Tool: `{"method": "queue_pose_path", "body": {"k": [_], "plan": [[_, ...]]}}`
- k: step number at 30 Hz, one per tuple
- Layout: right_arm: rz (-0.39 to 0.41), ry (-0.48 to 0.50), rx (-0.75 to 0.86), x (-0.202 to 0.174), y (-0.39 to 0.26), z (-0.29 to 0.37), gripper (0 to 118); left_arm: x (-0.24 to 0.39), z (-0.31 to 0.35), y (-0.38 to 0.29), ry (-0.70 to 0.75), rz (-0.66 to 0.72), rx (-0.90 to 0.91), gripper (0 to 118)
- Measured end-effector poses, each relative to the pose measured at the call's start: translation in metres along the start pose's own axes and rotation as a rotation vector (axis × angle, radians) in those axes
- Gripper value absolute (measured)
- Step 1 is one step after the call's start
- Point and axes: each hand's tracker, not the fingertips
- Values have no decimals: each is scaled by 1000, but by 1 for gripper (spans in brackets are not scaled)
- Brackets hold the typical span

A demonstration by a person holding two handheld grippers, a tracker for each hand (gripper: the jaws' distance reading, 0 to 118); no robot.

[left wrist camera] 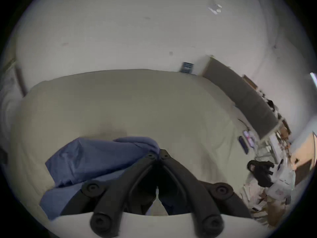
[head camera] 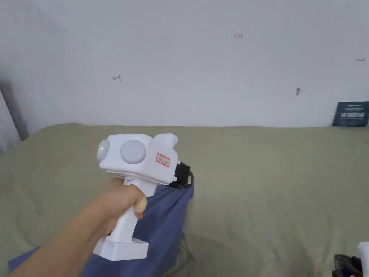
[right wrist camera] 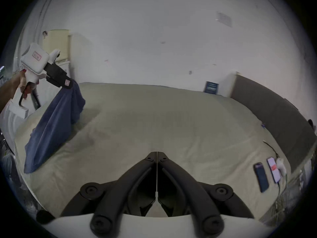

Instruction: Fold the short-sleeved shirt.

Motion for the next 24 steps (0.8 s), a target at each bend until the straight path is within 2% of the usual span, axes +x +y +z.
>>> {"method": "queue_pose_path", "body": {"k": [6,11,13,16,17,18,19,20,21,24], "plan": [[-69,-97,4,69,-11,32,1,154,-85,-1,-223,-143,-93,0],[-120,-193,-14,112,-26,57,1,244,-134,-40,-465,-240,-199,0],[-139,-220,-25,125,-33,62,1,268,-154,-67,-491,-261,-269,0],[-151,-235,-36,135,-40,65,1,276,-176,-98,-427,-275,-313,0],[-153,-240,-40,135,-41,64,1,275,-180,-104,-421,-266,-320,7],[-160,-243,-44,136,-43,64,1,270,-181,-108,-408,-256,-314,25],[-166,-239,-45,136,-42,63,1,262,-179,-108,-356,-236,-302,74],[-169,-229,-46,135,-42,62,1,255,-174,-107,-312,-234,-313,99],[-173,-206,-53,134,-40,59,1,242,-161,-101,-288,-217,-313,102],[-168,-169,-57,128,-32,52,1,191,-109,-90,-226,-180,-208,99]]}}
